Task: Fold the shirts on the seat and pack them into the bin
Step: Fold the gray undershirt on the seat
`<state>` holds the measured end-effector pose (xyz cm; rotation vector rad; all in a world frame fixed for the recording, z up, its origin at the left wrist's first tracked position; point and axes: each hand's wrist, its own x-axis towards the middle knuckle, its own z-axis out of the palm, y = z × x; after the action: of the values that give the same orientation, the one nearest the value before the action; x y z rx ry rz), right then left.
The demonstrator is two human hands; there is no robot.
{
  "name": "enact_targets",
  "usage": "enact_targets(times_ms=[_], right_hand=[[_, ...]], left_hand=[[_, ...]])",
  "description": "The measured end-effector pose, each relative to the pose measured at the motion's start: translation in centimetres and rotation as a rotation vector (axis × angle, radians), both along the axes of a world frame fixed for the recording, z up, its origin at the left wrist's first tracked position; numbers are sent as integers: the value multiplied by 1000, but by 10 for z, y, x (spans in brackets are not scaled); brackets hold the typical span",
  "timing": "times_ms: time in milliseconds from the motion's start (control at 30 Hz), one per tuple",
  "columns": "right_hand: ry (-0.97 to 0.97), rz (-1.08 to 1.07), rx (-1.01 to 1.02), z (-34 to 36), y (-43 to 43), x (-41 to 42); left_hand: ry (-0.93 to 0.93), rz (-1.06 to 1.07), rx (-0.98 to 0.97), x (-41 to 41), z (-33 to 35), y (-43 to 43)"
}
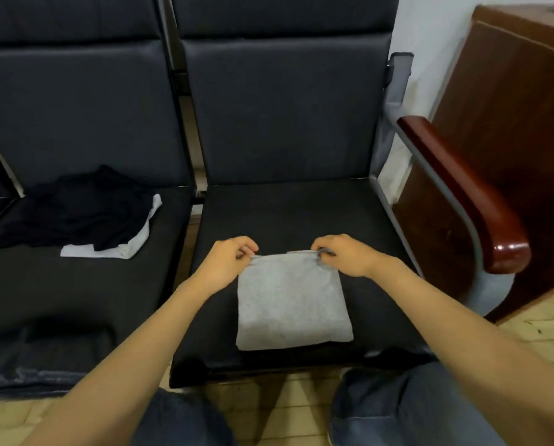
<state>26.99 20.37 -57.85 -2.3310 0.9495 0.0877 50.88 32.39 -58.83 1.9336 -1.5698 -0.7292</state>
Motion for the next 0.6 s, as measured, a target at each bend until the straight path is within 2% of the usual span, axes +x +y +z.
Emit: enact_targets(times_ms=[100, 200, 267, 333, 400, 500, 600], right_hand=[[16, -129, 60, -33, -9, 3], [-160, -256, 48, -51, 1, 0], [-250, -364, -39, -53, 9, -5], [-219, -434, -203, -54, 21, -7], [-206, -393, -336, -56, 38, -2], [-158, -239, -434, -66, 65, 13], [20, -119, -536, -78, 67, 27]], left_hand=[[41, 97, 35, -2, -36, -17], [91, 251, -11, 1, -48, -15], [-9, 273, -47, 3, -49, -6], [-242, 224, -99, -3, -49, 11], [-439, 140, -160, -26, -48, 30], [-600, -97, -117, -64, -61, 43], [-593, -87, 1, -69, -79, 40]])
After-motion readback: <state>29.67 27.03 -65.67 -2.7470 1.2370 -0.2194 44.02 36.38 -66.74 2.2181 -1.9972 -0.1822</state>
